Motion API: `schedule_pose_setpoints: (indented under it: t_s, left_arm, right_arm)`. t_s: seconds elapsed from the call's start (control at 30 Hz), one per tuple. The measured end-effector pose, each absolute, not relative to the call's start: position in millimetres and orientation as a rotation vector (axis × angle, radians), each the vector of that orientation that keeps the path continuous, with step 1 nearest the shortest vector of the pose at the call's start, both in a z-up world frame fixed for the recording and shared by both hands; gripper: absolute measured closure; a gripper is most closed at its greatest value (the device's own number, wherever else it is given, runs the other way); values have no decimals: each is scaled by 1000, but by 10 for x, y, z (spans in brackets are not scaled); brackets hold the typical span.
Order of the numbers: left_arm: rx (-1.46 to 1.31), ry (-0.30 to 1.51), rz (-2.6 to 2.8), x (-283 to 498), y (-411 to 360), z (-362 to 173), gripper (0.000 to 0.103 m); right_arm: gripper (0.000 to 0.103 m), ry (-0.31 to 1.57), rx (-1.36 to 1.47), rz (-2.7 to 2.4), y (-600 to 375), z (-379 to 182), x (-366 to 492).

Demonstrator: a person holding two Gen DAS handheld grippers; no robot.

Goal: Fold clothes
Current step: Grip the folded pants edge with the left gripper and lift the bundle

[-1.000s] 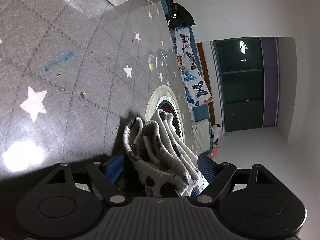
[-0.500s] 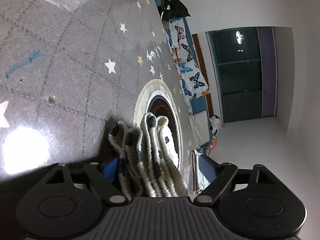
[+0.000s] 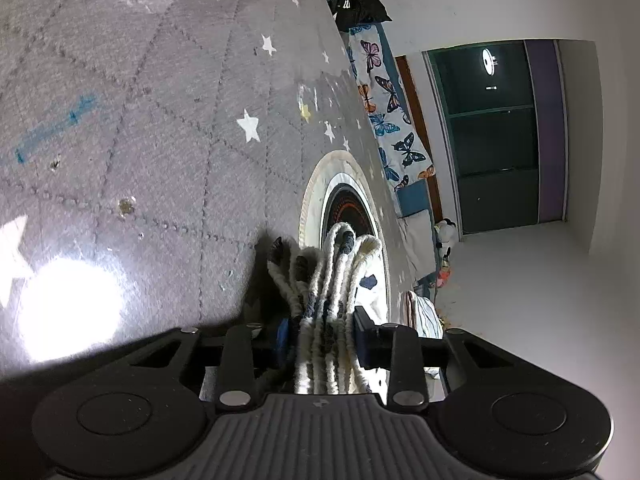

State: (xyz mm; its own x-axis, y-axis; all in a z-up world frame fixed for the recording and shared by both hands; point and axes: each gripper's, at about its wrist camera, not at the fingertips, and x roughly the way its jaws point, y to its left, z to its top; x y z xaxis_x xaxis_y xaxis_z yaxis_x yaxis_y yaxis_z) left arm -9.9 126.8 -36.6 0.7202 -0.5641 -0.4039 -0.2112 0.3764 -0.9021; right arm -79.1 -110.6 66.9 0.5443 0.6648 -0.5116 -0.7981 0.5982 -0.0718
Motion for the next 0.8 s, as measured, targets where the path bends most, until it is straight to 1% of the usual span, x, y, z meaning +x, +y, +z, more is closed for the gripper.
schedule_pose_setpoints:
  t_s: [0.27,0.5,0.73,0.8]
  left_arm:
    - [-1059,768,-239,-69,1179,-243,71]
    - [-983,767,-224,-10,1124,-172,71]
    - [-934,770,-216,14,1137,-163,71]
    - [-925,773,-216,34,1131,-160,71]
  right_arm:
    - [72,563,-126,642,-1713,641,-392]
    - [71,643,-8,440,-2175,465,-37]
    - [69,713,71,375,-2313,255,225]
    - [67,723,81,367,-2322,220,269]
